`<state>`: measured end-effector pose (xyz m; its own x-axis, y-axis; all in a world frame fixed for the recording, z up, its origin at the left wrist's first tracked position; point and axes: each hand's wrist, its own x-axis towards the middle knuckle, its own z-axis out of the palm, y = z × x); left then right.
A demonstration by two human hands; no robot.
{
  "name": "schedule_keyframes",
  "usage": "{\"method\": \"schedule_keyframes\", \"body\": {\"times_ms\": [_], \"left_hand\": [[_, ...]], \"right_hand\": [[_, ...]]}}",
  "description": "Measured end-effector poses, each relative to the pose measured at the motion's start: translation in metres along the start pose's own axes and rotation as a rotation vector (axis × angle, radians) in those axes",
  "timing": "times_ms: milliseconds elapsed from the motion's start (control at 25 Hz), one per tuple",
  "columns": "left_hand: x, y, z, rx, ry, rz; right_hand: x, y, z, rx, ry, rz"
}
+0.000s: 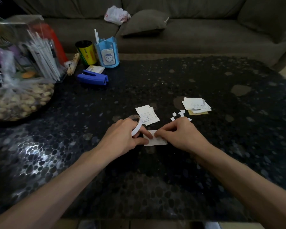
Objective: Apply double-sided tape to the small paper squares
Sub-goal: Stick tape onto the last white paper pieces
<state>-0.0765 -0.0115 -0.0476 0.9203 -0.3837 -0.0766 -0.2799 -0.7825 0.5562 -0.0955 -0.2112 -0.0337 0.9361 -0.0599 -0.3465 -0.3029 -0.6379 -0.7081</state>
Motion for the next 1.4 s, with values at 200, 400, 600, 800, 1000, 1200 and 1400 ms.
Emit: {"method": "schedule_keyframes", "body": {"times_ms": [200,400,600,800,1000,1200,1400], "left_hand": [[0.001,0.001,-0.002,-0.049,-0.044,-0.028],[0.001,0.0,-0.001,-0.093,-0.001,-0.042],[0.0,-0.002,-0.001,-0.11,0.005,-0.057],[0.0,0.0,-0.003,-0.09,-0.018,-0.061],[0.0,0.001,-0.003,-0.092,-0.016,-0.071],[0.0,0.0,-0.003,-0.098,-0.01,-0.073],[0.0,-0.001,-0.002,-0.095,-0.005,-0.06]], "right_hand": [[0.002,0.001,-0.004,0.068,0.012,0.064],[-0.002,0.002,-0.004,0.147,-0.003,0.059],[-0.01,-0.001,-0.007,0.263,-0.05,0.053],[-0.012,-0.003,-0.006,0.222,-0.077,0.054],[-0.007,-0.004,-0.002,0.135,-0.108,0.043],[-0.001,-0.003,0.0,0.093,-0.091,0.054],[0.002,0.0,0.001,0.063,-0.063,0.054]]}}
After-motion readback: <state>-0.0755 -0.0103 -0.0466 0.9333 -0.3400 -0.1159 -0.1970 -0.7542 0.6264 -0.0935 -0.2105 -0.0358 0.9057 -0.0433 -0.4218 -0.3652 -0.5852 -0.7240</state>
